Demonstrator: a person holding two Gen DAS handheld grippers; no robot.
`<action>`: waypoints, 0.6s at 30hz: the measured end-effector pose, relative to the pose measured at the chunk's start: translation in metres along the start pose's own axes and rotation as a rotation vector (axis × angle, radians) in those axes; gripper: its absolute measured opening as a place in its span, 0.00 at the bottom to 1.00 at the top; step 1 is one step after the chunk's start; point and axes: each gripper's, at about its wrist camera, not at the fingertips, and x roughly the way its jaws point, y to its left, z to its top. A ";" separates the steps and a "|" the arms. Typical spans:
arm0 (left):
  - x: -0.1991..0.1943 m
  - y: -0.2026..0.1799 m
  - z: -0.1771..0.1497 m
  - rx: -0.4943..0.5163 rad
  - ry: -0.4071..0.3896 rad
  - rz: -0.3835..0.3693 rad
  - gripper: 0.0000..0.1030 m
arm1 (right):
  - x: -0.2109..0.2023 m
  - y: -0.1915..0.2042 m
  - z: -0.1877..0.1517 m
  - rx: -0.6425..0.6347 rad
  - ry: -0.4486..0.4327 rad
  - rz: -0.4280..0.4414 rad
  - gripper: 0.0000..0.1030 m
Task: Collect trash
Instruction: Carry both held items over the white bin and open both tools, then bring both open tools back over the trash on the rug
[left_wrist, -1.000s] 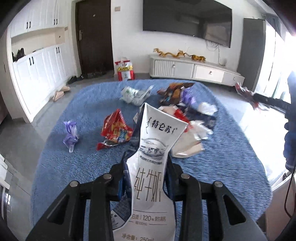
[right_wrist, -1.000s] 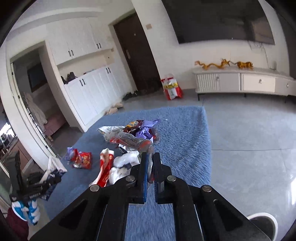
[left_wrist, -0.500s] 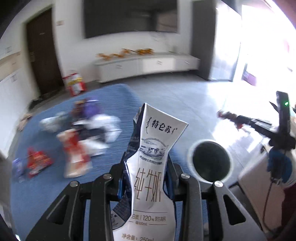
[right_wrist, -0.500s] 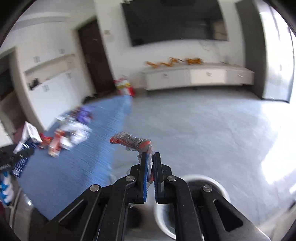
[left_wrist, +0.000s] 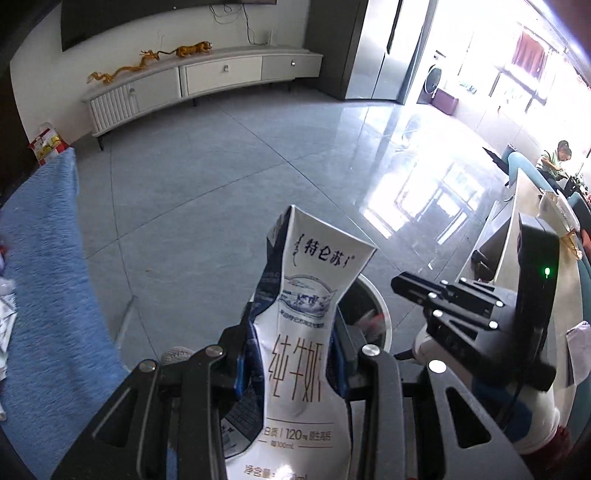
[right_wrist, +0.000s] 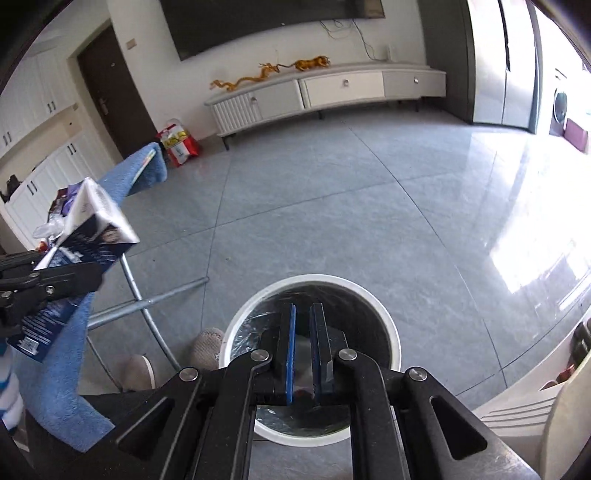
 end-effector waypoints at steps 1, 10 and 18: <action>0.006 -0.001 0.003 -0.009 0.007 -0.011 0.33 | 0.006 -0.002 0.002 0.006 0.004 0.000 0.09; 0.010 0.009 0.006 -0.082 0.009 -0.067 0.50 | 0.001 -0.010 -0.005 0.019 -0.013 -0.011 0.32; -0.018 0.018 -0.006 -0.115 -0.064 -0.053 0.50 | -0.033 -0.005 -0.005 0.033 -0.067 -0.024 0.32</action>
